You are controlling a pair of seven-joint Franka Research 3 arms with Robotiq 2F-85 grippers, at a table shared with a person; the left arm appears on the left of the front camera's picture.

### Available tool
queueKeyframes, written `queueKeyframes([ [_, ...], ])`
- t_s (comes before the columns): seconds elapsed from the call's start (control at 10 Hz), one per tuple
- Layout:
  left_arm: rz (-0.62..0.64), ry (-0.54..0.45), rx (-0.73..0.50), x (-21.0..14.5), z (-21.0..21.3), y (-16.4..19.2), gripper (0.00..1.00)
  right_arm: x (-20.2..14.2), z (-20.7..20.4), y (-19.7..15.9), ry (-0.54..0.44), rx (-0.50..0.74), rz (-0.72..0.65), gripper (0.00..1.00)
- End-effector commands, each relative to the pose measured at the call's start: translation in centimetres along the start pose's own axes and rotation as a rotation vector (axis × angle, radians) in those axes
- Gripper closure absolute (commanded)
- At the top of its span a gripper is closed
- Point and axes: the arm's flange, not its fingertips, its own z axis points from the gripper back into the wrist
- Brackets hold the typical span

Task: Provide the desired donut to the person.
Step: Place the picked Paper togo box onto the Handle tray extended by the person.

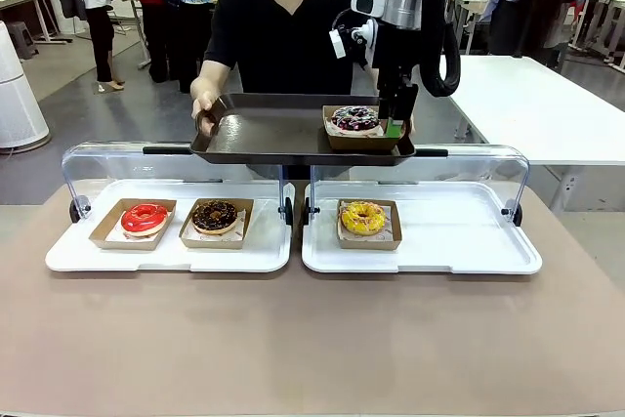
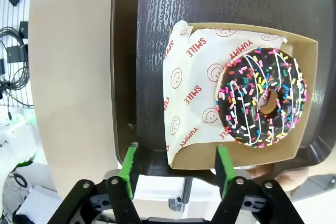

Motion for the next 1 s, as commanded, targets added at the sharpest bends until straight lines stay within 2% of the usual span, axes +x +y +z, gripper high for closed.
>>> queueKeyframes([
  [0.0,-0.021,-0.010,-0.004,-0.2,0.1,0.0,0.00,-0.1,0.2,-0.3,-0.024,0.017,0.017,0.00],
  [0.5,-0.021,-0.010,-0.004,-0.2,0.1,0.0,0.00,-0.1,0.3,-0.2,-0.031,0.018,0.013,0.00],
  [0.6,-0.021,-0.010,-0.004,-0.2,0.1,0.0,0.00,-0.3,1.4,0.8,-0.035,0.008,0.029,0.00],
  [0.7,-0.021,-0.010,-0.004,-0.2,0.1,0.0,0.00,-1.6,3.4,2.4,-0.025,0.004,0.035,0.00],
  [0.9,-0.021,-0.010,-0.004,-0.2,0.1,0.0,0.00,-6.9,6.4,6.3,-0.046,0.002,0.042,0.00],
])
